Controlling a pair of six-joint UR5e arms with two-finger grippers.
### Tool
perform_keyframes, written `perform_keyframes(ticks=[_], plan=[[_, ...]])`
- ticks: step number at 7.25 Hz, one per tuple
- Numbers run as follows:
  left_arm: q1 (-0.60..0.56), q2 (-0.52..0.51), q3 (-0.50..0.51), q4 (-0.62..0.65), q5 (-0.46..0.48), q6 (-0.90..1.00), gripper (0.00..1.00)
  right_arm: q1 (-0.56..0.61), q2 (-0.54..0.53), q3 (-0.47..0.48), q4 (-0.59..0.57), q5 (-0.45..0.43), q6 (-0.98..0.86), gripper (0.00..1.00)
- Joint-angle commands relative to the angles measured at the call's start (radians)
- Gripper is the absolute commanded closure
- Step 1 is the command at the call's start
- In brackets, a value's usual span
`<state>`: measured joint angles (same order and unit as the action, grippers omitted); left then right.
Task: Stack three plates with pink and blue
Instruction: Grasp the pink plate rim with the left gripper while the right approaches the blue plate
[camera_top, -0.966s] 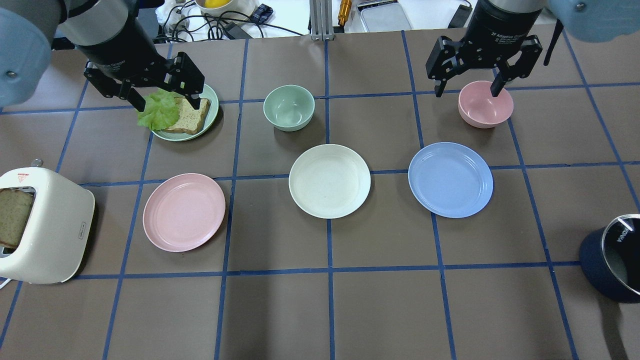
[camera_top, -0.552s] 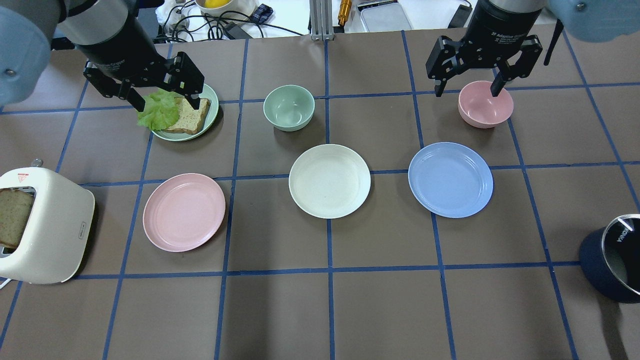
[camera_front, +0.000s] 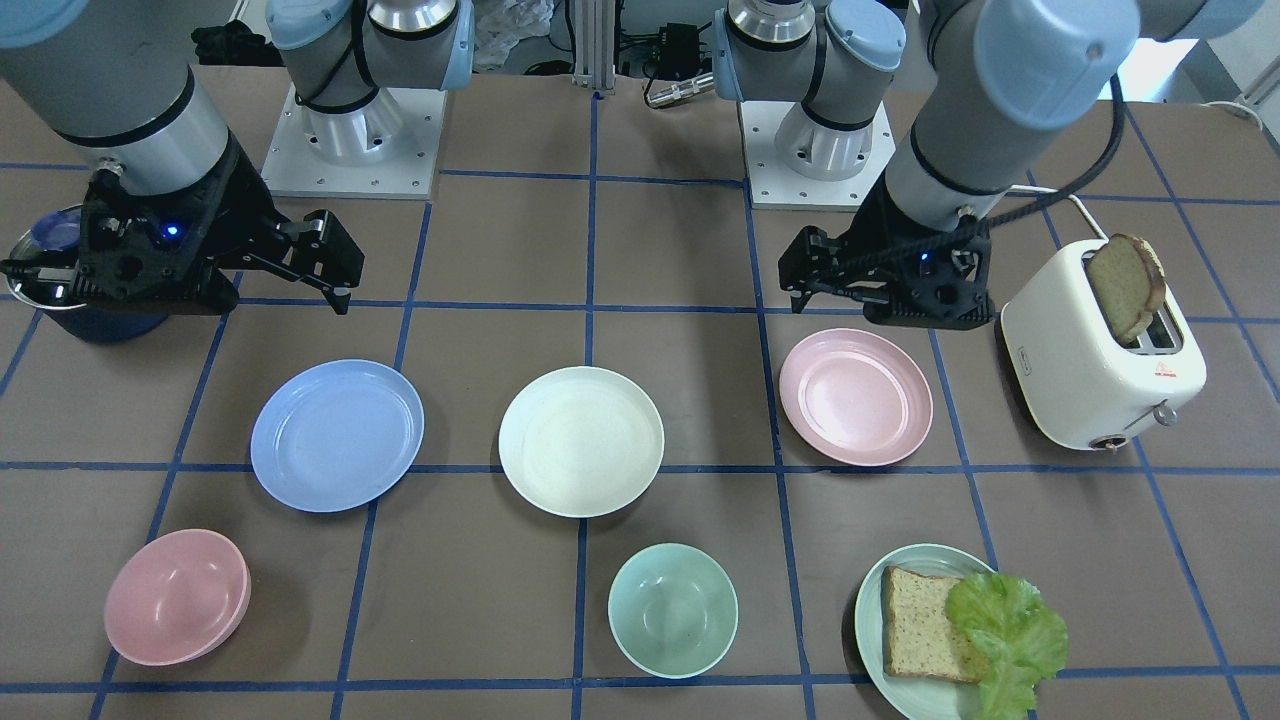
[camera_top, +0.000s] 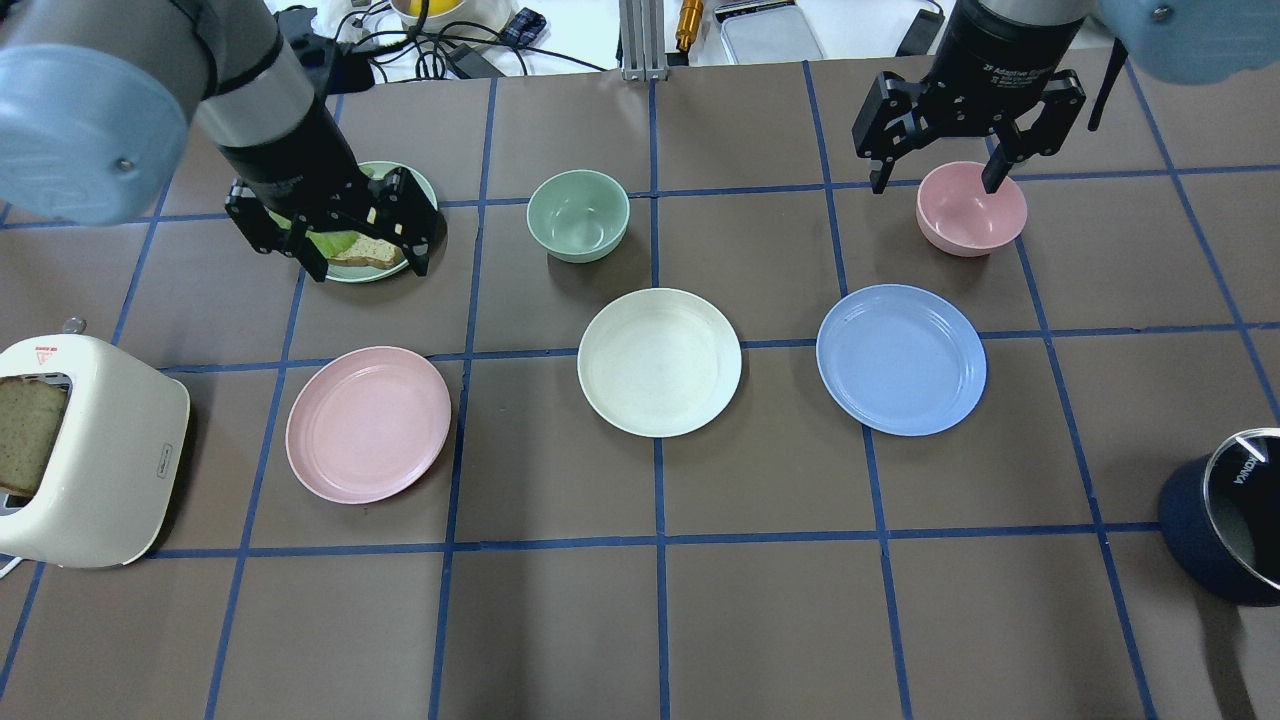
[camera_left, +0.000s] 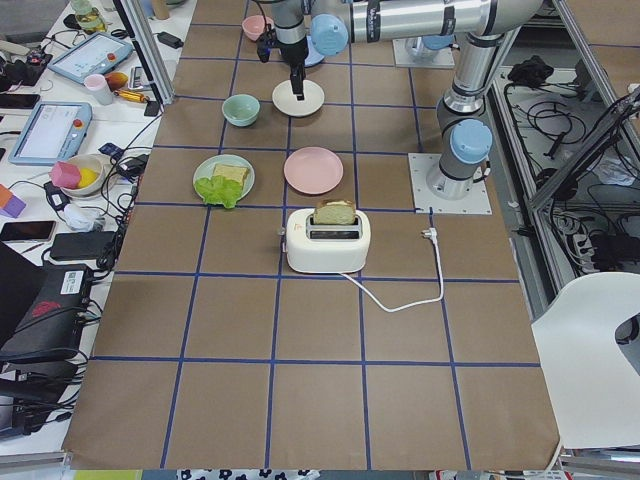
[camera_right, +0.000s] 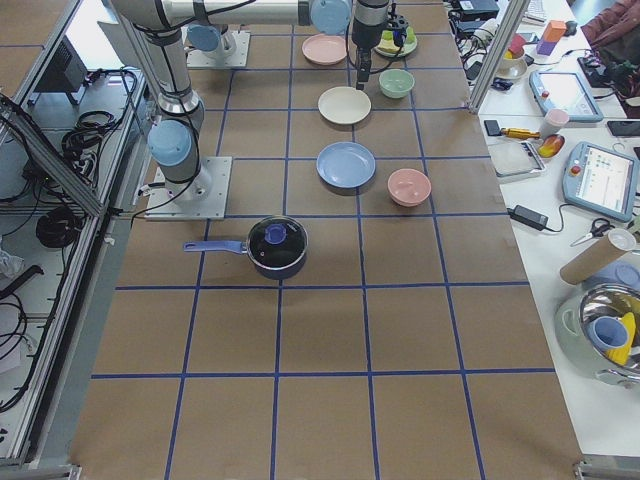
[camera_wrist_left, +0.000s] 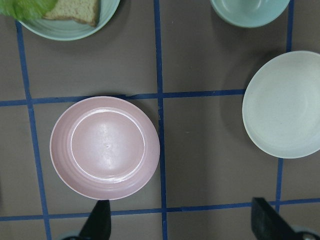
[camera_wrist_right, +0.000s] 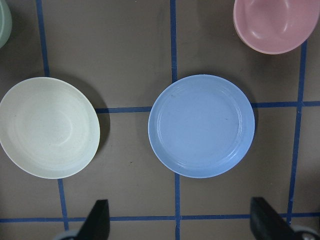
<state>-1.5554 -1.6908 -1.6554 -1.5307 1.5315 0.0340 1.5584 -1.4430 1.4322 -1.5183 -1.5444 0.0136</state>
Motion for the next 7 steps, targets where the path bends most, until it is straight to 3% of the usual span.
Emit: perform_keyframes(ticks=[1,4,5,6,7], plan=[[0.005,-0.052,-0.198,0.27,0.003,-0.003,0.0,-0.018,0.001,0.001,-0.005,-0.008,-0.076,0.0],[0.008,-0.095,-0.433,0.575,0.01,0.018,0.0,-0.109,0.004,0.023,-0.003,0.004,-0.159,0.0],[0.008,-0.11,-0.463,0.636,0.01,0.018,0.05,-0.144,0.003,0.058,-0.051,0.003,-0.17,0.0],[0.008,-0.118,-0.465,0.639,0.01,0.017,0.48,-0.171,0.001,0.095,-0.08,0.003,-0.211,0.0],[0.008,-0.128,-0.466,0.655,0.01,0.017,0.67,-0.19,0.003,0.117,-0.112,-0.006,-0.227,0.0]])
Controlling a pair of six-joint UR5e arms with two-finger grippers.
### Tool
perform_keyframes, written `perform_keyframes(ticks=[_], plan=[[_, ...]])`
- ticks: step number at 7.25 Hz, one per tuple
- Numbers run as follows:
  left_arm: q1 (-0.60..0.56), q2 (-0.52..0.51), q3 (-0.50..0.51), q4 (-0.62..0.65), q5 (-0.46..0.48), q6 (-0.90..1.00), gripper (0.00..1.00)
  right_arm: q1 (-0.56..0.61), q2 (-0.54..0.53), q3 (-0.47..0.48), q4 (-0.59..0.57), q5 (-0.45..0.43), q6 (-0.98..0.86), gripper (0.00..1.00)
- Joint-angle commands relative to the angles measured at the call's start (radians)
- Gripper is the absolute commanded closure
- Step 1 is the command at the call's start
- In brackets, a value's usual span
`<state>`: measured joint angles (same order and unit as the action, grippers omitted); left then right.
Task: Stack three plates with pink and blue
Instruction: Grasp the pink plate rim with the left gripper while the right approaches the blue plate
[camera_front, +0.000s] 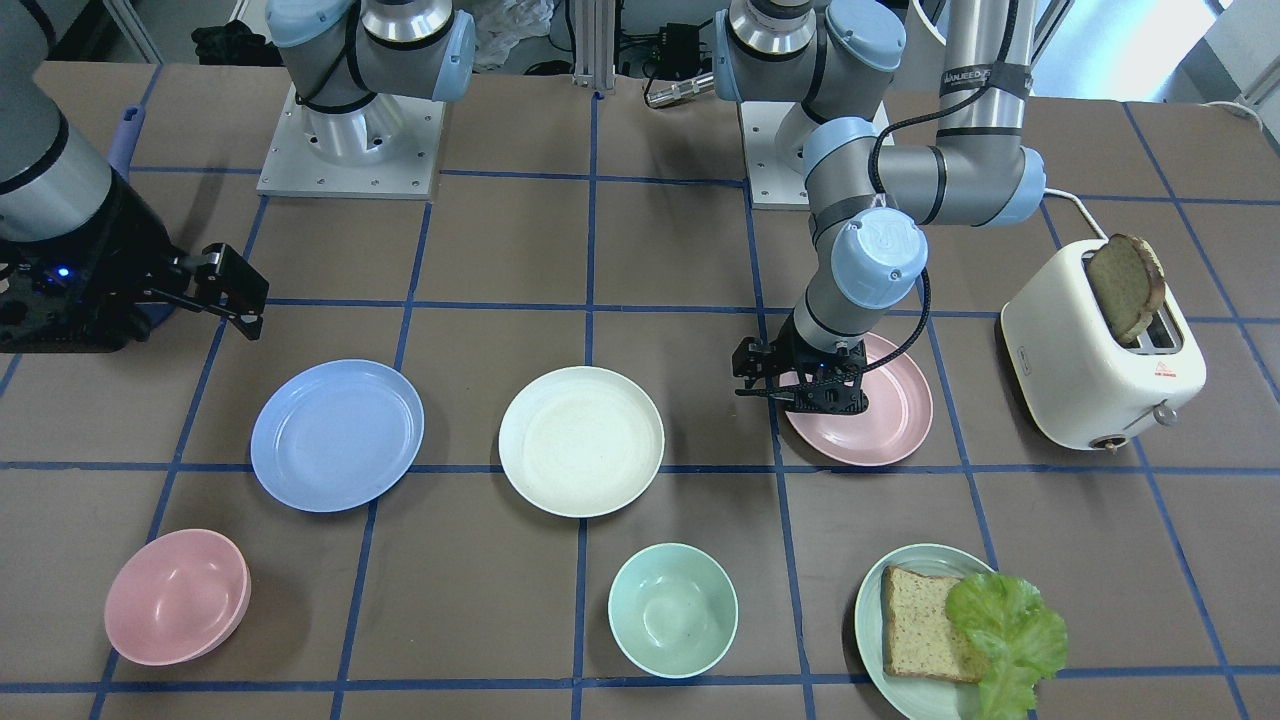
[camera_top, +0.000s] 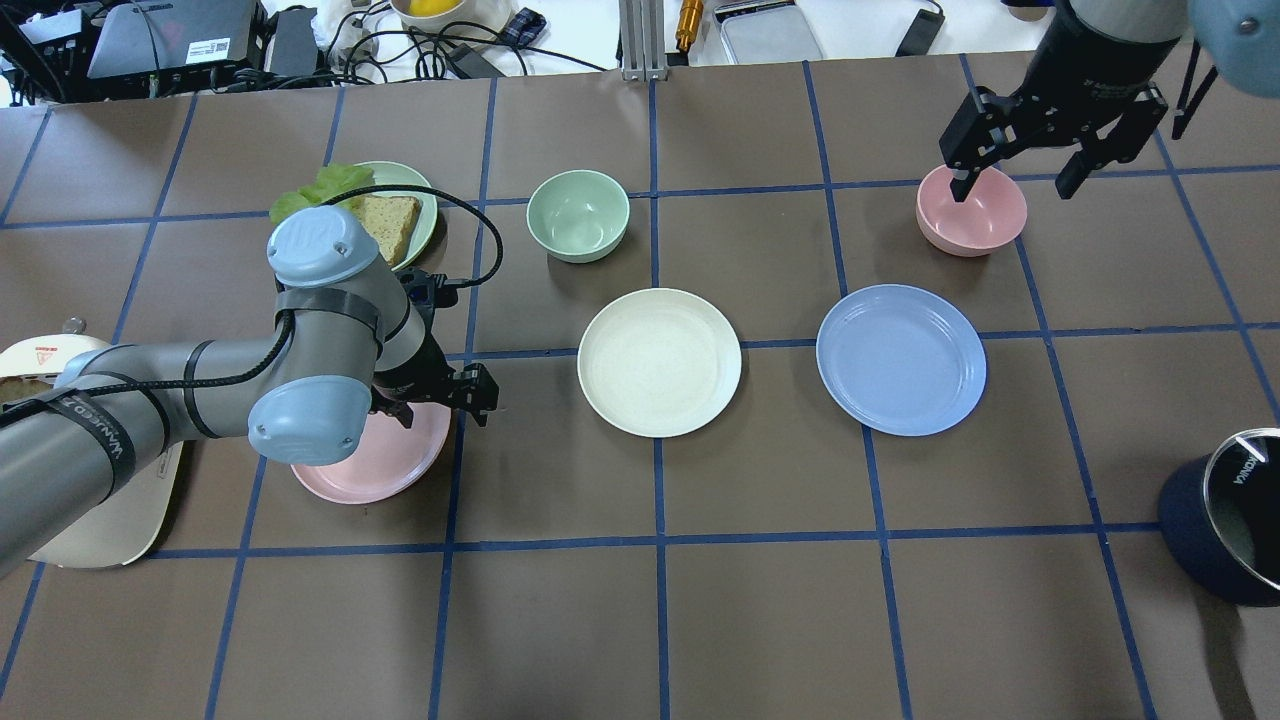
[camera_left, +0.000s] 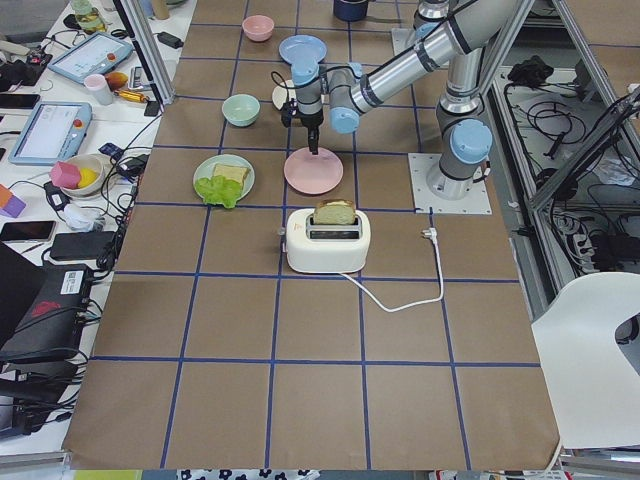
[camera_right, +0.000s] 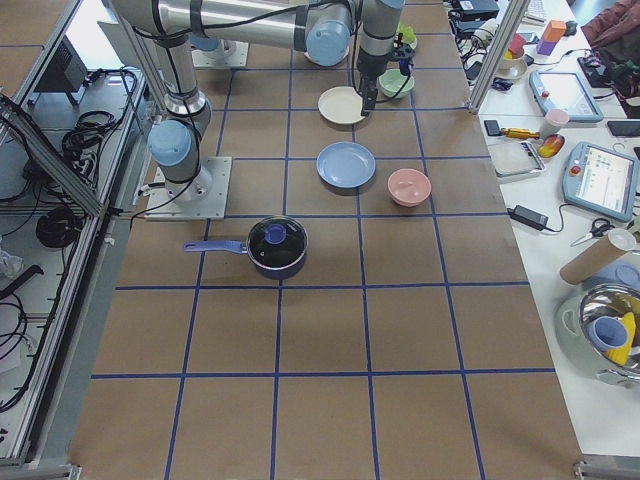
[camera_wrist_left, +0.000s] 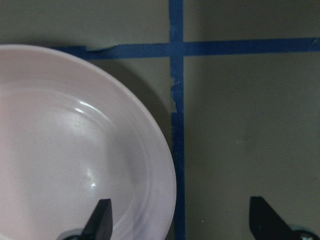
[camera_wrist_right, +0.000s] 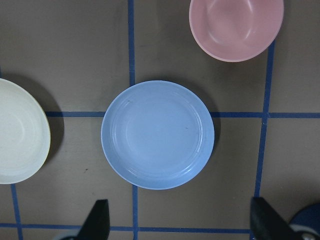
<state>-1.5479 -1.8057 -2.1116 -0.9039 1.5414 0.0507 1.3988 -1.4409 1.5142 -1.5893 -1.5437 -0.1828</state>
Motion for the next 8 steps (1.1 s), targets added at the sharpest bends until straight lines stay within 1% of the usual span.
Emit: perform_keyframes(ticks=[1,2,3,5,6,7,8], plan=[[0.0,-0.023,-0.011,0.06,0.002,0.001,0.75,-0.046,-0.001,0.05,-0.043,-0.01,-0.029,0.0],[0.0,-0.029,-0.008,0.065,0.017,0.001,0.94,-0.066,0.0,0.082,-0.044,-0.009,-0.029,0.0],[0.0,-0.035,-0.01,0.065,0.032,0.001,1.0,-0.086,0.0,0.127,-0.081,-0.009,-0.032,0.0],[-0.004,-0.02,0.005,0.085,0.043,-0.005,1.0,-0.109,-0.003,0.252,-0.251,-0.013,-0.084,0.0],[-0.024,0.001,0.042,0.079,0.039,-0.034,1.0,-0.115,0.0,0.312,-0.343,-0.009,-0.093,0.0],[-0.07,-0.006,0.111,0.048,0.033,-0.113,1.0,-0.116,0.0,0.36,-0.43,-0.009,-0.095,0.0],[-0.151,-0.021,0.201,-0.007,0.034,-0.237,1.0,-0.116,0.0,0.394,-0.44,-0.006,-0.109,0.0]])
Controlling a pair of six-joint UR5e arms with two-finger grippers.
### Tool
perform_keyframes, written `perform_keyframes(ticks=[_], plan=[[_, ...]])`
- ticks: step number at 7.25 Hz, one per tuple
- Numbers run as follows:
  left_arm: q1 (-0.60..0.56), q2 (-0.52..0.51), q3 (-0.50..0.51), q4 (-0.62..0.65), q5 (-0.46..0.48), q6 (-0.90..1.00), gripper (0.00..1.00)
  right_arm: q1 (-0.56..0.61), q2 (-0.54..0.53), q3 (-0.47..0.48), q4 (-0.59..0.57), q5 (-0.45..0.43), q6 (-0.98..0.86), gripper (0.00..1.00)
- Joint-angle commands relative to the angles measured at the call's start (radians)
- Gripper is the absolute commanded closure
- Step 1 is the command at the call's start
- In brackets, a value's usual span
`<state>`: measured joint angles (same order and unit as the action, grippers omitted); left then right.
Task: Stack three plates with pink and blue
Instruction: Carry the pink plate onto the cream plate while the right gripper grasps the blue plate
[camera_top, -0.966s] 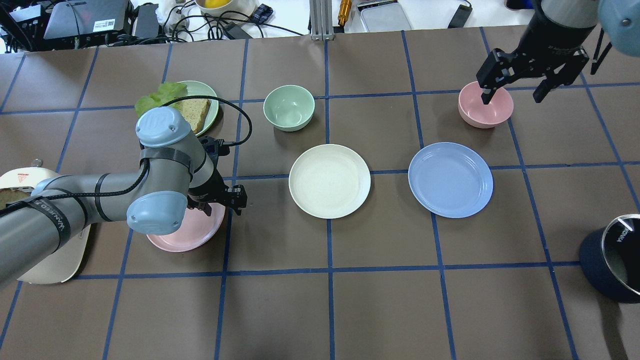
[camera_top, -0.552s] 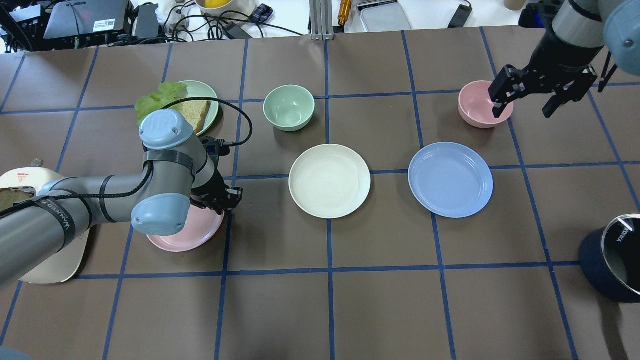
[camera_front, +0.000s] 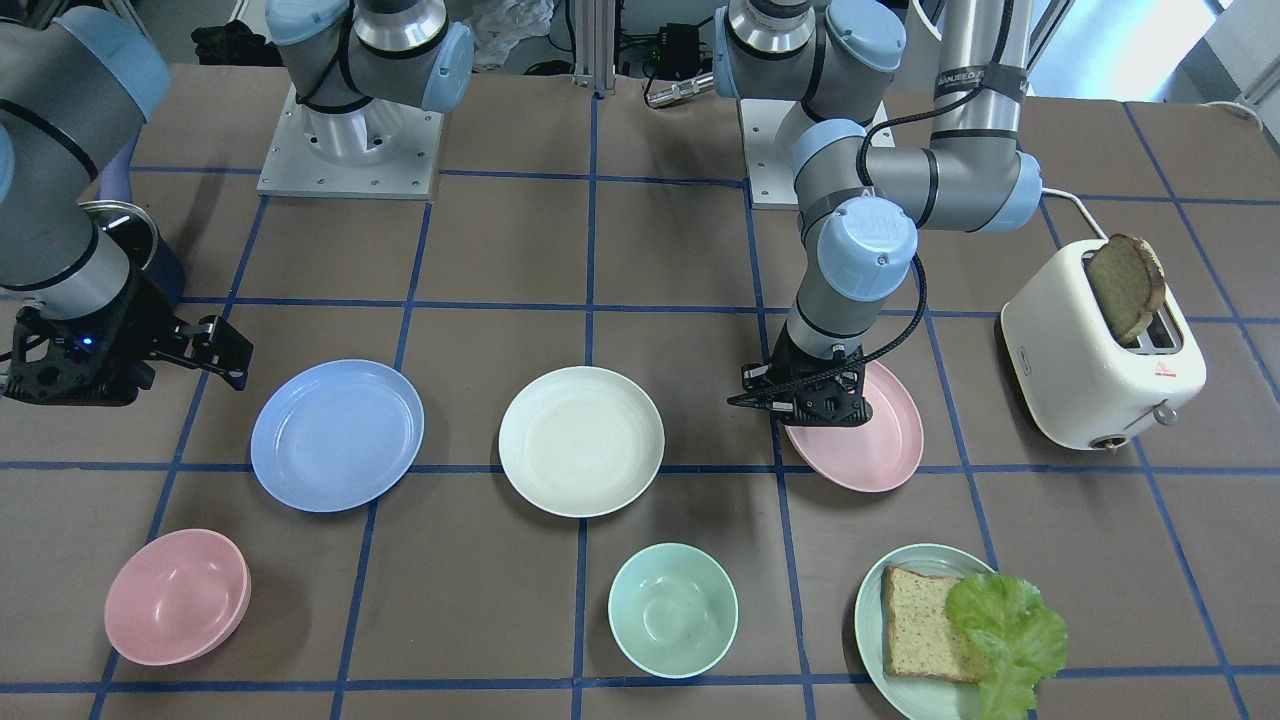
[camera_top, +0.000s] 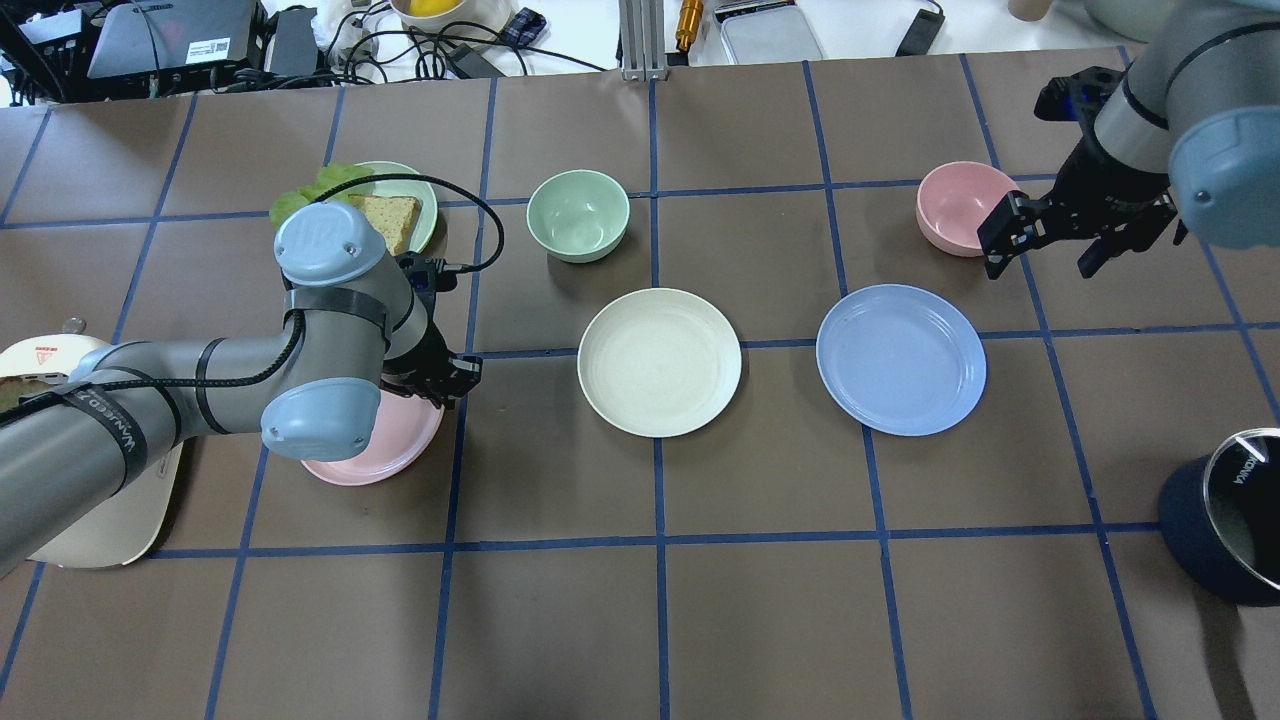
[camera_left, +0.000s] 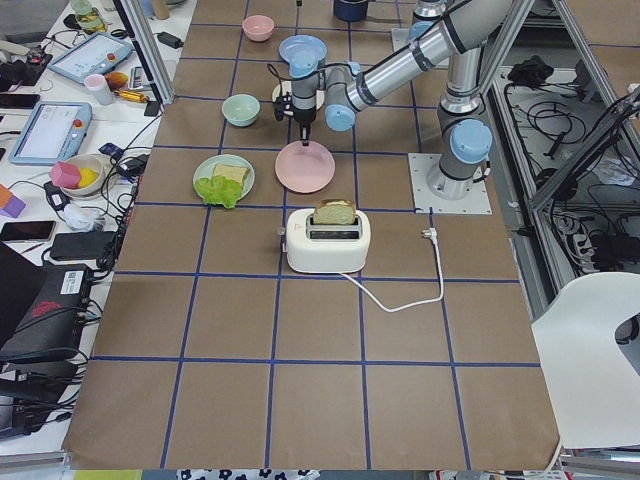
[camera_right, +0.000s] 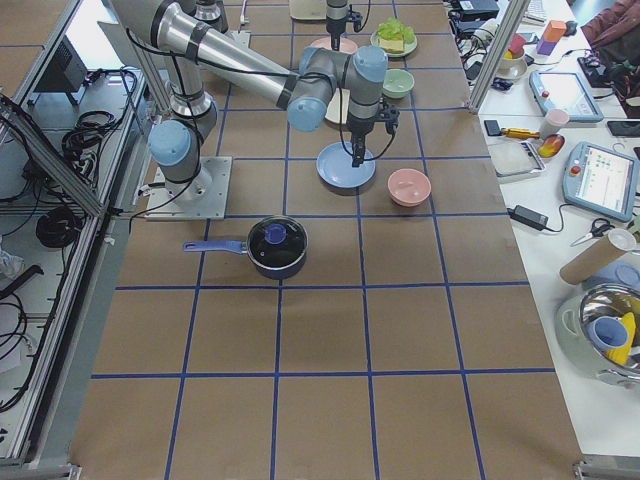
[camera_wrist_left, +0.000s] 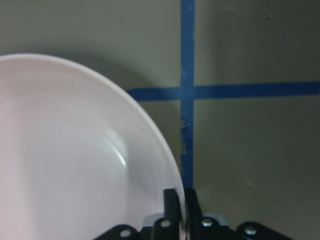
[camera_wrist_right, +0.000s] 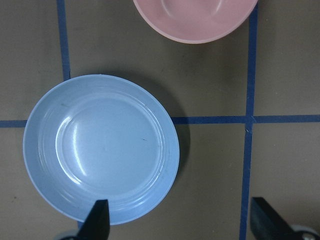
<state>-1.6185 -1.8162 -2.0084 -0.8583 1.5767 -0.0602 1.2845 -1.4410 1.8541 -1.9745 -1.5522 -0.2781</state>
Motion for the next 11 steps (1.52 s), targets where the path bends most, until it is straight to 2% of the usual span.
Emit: perform_keyframes(ticks=[1,3,5,6,7,8,10,11], plan=[[-0.154,-0.029,0.208,-0.138,-0.006,-0.236,1.0,-0.002,0.005,0.066,-0.069,0.01,-0.035,0.0],[-0.301,-0.104,0.365,-0.173,-0.024,-0.413,1.0,-0.002,0.046,0.068,-0.095,0.011,-0.038,0.02],[-0.407,-0.181,0.431,-0.16,-0.034,-0.503,1.0,-0.002,0.091,0.068,-0.11,0.009,-0.077,0.1],[-0.411,-0.205,0.465,-0.168,-0.027,-0.519,1.0,-0.002,0.109,0.068,-0.121,0.0,-0.102,0.1],[-0.414,-0.218,0.491,-0.173,-0.033,-0.526,1.0,-0.011,0.116,0.077,-0.122,0.001,-0.101,0.09],[-0.431,-0.245,0.493,-0.171,-0.037,-0.562,1.0,-0.034,0.119,0.124,-0.166,0.01,-0.102,0.09],[-0.469,-0.281,0.496,-0.162,-0.024,-0.566,1.0,-0.039,0.142,0.195,-0.333,0.004,-0.105,0.09],[-0.471,-0.29,0.496,-0.16,-0.024,-0.557,1.0,-0.04,0.149,0.192,-0.334,0.012,-0.107,0.11]])
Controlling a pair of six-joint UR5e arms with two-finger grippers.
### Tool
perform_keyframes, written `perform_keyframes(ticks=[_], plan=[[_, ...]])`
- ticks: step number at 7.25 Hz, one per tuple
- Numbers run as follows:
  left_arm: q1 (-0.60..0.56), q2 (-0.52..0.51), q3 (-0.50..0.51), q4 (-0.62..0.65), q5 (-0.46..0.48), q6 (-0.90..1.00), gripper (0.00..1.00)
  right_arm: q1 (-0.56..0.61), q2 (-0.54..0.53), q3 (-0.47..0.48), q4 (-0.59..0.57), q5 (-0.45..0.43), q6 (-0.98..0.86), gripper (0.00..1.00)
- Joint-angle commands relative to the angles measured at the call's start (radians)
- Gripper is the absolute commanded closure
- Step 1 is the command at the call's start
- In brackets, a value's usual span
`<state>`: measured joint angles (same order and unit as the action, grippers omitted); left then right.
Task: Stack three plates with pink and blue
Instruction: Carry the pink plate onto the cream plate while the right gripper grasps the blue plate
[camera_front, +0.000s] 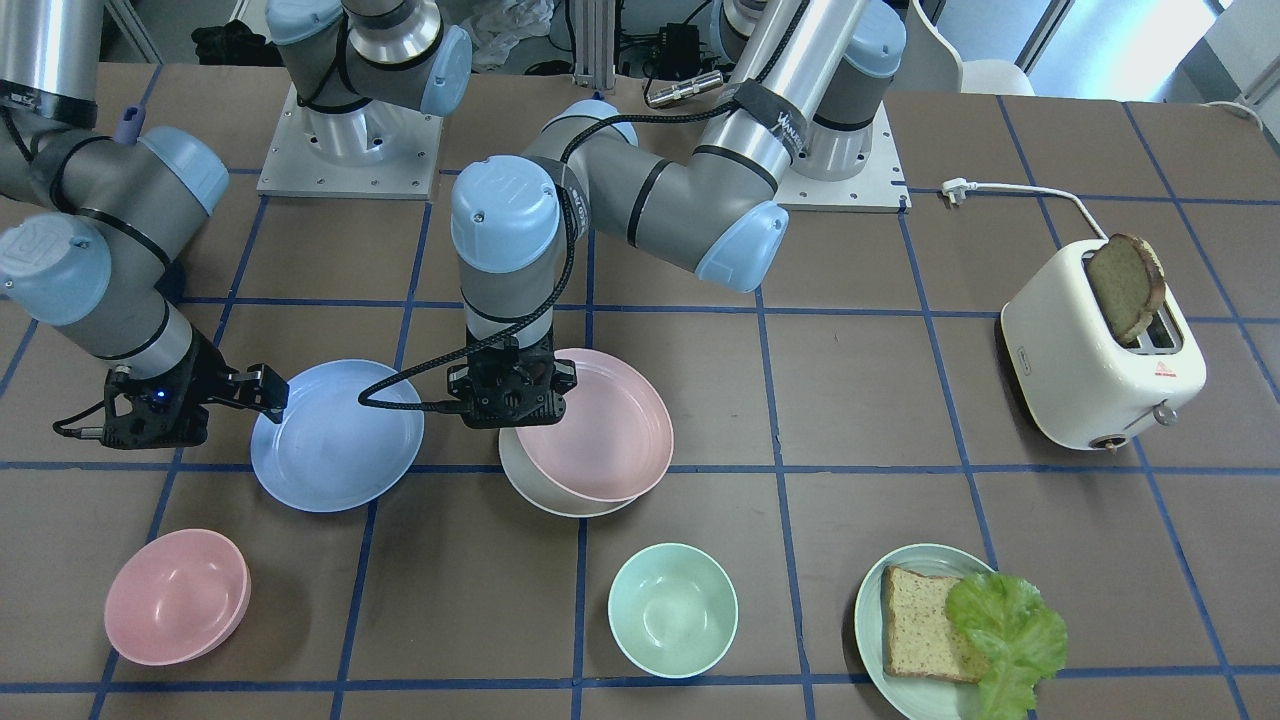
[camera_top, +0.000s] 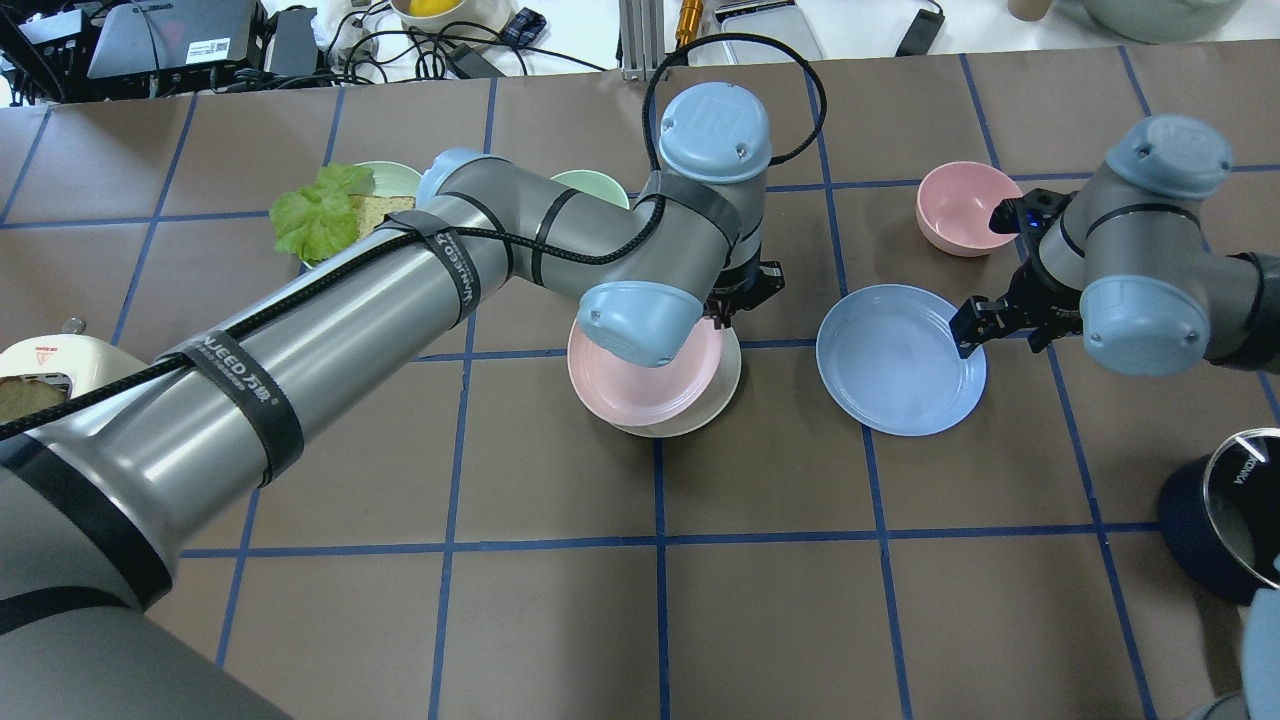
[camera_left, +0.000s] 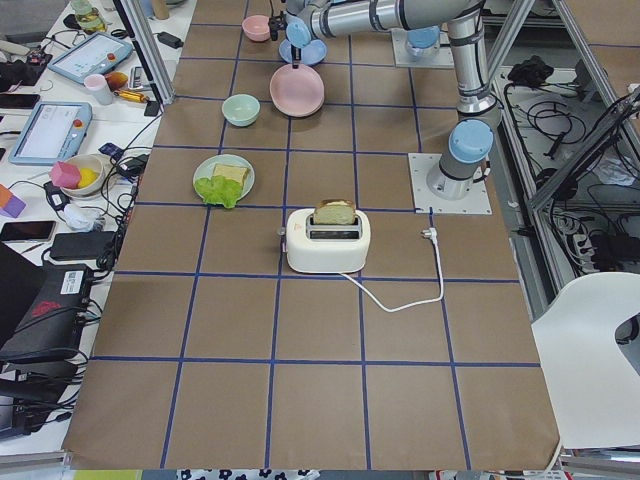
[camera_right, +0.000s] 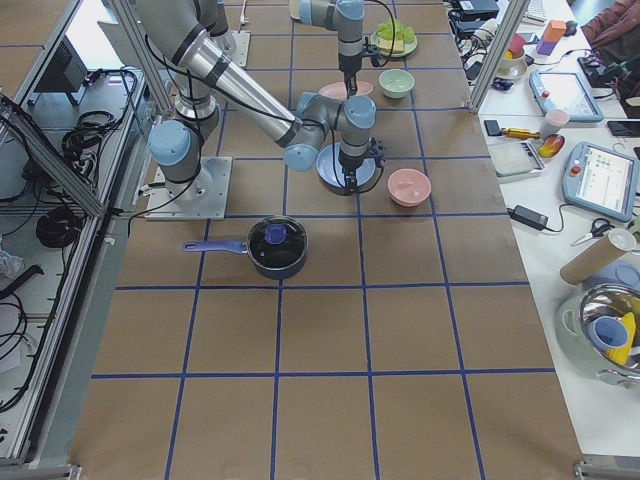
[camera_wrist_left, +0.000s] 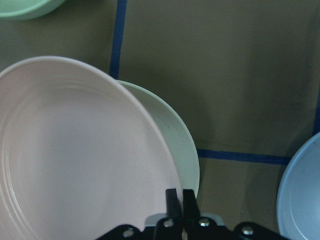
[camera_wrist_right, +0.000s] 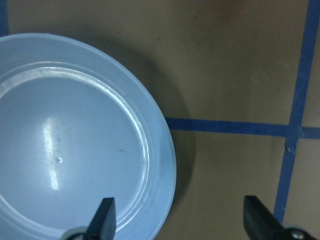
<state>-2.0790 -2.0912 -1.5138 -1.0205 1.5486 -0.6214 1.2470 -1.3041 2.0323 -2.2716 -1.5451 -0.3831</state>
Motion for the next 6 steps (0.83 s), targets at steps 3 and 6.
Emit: perform_keyframes(ticks=[3,6], plan=[[-0.001,-0.009,0.012,0.004,0.002,0.011,0.0,-0.003,0.016,0.014,-0.039,0.007,0.001,0.17],[0.13,0.071,0.154,-0.244,-0.012,0.124,0.0,-0.003,0.025,0.006,-0.04,0.007,0.003,0.24]])
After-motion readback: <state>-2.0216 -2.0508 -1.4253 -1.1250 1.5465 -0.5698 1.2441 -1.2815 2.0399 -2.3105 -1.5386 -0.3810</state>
